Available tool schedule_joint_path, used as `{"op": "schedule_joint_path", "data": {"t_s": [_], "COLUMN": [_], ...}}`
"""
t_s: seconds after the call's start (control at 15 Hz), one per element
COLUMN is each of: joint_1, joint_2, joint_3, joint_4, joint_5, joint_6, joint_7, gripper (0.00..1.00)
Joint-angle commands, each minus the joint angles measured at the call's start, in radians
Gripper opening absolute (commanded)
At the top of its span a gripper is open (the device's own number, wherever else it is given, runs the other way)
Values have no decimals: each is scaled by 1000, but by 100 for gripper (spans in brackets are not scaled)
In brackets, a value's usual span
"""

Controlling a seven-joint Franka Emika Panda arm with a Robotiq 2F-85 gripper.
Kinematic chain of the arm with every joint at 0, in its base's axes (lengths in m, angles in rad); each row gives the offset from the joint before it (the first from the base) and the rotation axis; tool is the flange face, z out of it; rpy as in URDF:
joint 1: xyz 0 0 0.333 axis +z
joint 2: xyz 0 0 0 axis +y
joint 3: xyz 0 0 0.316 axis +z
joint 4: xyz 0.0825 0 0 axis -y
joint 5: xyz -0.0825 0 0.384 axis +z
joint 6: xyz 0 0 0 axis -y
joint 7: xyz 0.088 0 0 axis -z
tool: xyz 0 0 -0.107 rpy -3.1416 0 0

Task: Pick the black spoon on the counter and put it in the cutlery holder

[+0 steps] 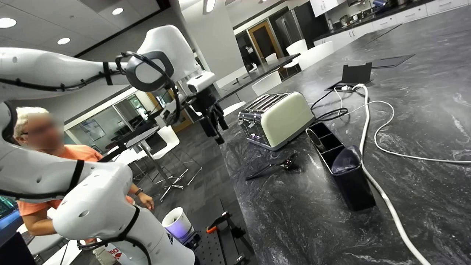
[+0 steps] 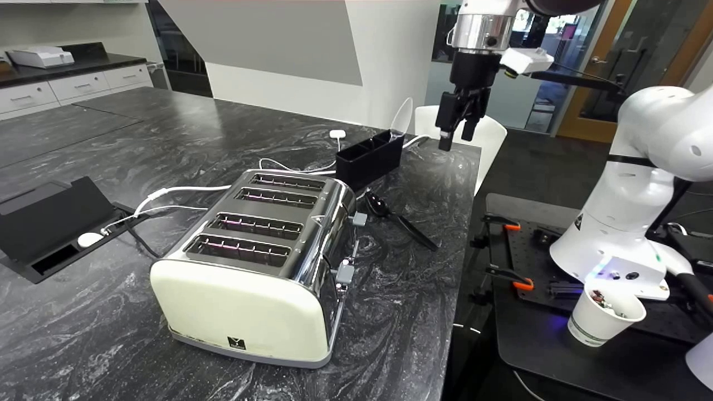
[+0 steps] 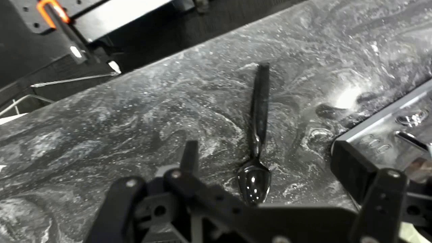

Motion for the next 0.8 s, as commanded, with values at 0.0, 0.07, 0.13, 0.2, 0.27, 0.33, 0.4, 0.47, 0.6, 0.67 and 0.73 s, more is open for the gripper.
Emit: {"op": "schedule_joint_path", "data": {"t_s": [0.0,0.07,0.13,0.2,0.27,0.33,0.4,0.47,0.6,0.67,0.73], "joint_1": [19,15,-34,-20,-44,-81,-109,-138,-145,-143,-131], "joint_2": [97,139,178,242,286,307,330,346,380,397,422], "joint_3": [110,143,214,216,250,281,298,308,283,267,244], "joint_4": [-38,-38,-41,-42,-46,-51,-50,-49,-43,-38,-33], "joint_5": [69,53,43,-19,-70,-161,-243,-333,-460,-509,-541], "joint_6": [284,372,460,548,613,624,628,611,591,587,597], "joint_7": [209,264,310,386,444,515,583,659,754,786,789], "gripper": [100,100,100,100,100,100,100,100,100,100,100]}}
